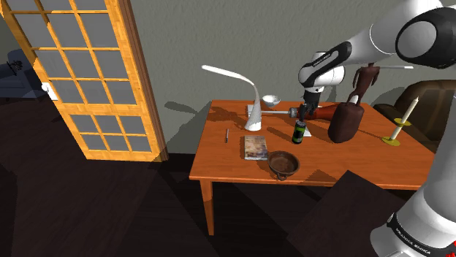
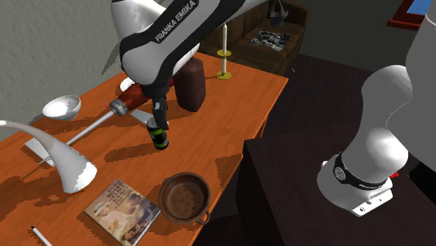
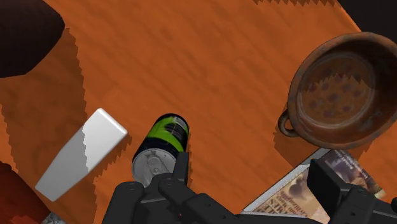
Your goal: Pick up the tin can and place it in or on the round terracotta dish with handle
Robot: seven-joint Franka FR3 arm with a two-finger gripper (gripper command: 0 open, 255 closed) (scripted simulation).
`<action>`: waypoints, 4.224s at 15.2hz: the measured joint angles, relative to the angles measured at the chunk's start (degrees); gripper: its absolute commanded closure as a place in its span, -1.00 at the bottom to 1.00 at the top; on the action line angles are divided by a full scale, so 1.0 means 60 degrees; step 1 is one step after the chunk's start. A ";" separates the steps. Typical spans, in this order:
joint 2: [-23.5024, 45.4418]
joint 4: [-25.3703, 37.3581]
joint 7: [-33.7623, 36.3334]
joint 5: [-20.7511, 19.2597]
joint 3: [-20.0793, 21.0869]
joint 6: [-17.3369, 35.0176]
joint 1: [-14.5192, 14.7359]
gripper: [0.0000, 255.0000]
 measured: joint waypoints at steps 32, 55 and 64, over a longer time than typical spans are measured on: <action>0.4656 0.4213 -0.1082 0.1173 0.0605 0.0391 -0.1469 1.00; 0.3187 0.4299 -0.0853 0.0742 0.0252 -0.1158 -0.1237 1.00; 0.1492 0.2307 -0.0052 0.0287 0.0134 -0.0805 -0.0261 1.00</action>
